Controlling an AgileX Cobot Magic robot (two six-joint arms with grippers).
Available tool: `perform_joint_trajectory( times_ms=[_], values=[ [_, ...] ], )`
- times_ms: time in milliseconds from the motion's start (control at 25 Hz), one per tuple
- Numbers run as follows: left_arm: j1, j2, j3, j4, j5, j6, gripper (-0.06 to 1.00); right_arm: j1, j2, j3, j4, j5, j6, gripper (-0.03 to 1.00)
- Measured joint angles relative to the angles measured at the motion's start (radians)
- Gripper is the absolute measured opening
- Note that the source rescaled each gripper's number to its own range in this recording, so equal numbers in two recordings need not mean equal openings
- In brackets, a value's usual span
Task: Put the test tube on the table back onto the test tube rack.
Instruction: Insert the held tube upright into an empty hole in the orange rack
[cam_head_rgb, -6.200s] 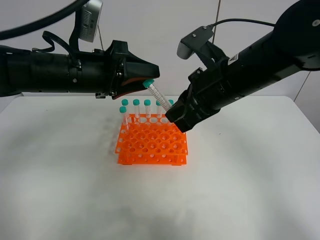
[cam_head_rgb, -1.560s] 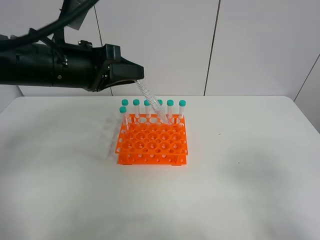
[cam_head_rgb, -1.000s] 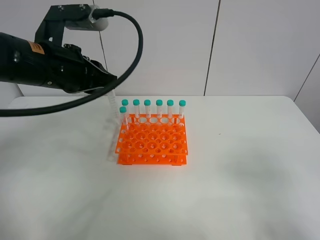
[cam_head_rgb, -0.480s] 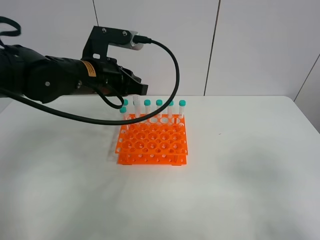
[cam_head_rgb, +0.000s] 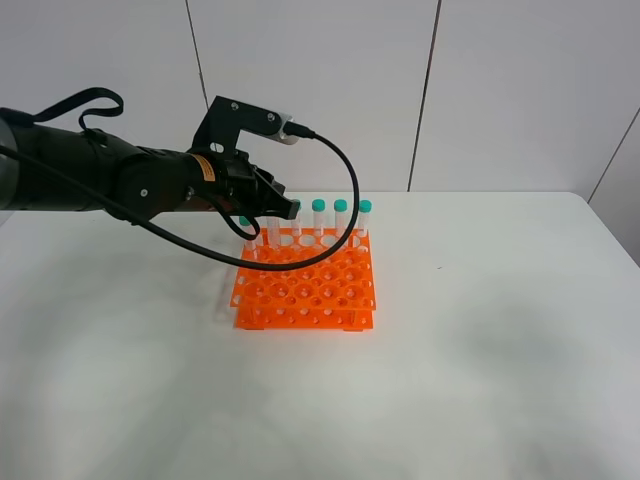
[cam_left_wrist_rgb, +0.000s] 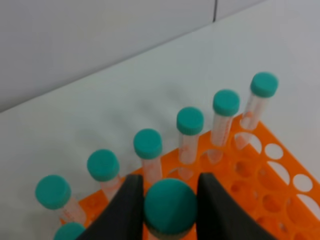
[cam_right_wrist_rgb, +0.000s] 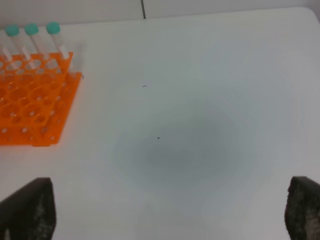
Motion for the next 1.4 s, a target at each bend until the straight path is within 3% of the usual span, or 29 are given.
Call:
perform_joint_trajectory(
  times_ms=[600, 1400],
  values=[
    [0.05, 0.077, -0.068, 0.003, 0.004, 0.05, 0.0, 0.0, 0.0, 0.0, 0.0, 0.0, 0.0, 1.0],
    [0.033, 0.101, -0.068, 0.003, -0.03, 0.062, 0.0, 0.0, 0.0, 0.0, 0.0, 0.0, 0.003, 1.0]
  ],
)
